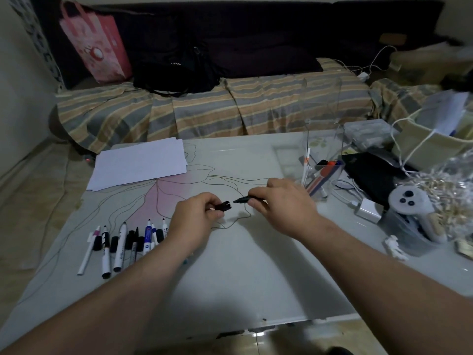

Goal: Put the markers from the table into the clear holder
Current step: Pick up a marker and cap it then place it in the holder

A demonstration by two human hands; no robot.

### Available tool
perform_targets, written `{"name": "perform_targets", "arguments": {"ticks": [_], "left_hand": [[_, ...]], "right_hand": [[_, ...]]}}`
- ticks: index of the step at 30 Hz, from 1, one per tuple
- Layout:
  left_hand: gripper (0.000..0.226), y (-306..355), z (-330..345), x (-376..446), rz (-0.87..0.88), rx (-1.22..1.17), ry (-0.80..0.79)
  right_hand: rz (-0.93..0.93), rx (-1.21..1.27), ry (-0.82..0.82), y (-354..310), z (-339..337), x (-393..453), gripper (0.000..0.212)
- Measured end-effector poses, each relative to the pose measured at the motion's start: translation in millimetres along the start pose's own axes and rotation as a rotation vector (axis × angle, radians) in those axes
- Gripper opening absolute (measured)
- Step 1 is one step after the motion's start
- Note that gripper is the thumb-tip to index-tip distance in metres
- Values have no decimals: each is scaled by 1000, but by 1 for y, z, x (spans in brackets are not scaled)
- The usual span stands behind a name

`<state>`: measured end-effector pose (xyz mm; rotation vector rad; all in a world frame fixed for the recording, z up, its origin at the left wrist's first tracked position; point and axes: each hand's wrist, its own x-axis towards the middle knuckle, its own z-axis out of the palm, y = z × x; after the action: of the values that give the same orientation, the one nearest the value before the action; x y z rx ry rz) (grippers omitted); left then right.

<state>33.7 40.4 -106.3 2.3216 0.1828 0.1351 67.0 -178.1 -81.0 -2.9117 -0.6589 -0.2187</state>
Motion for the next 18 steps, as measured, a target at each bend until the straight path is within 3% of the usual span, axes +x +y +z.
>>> {"name": "perform_targets", "arguments": {"ticks": [8,14,18], "left_hand": [[17,13,-4,-6,179,71,-10],[18,22,-8,-8,308,50,143],[16,28,-13,-7,439,101,130]], "right_hand": [[-32,-27,44,-10,4,-1,33],[-66,68,169,-19,7,2,25],[-56,244,98,-17,7,-2,18]]}}
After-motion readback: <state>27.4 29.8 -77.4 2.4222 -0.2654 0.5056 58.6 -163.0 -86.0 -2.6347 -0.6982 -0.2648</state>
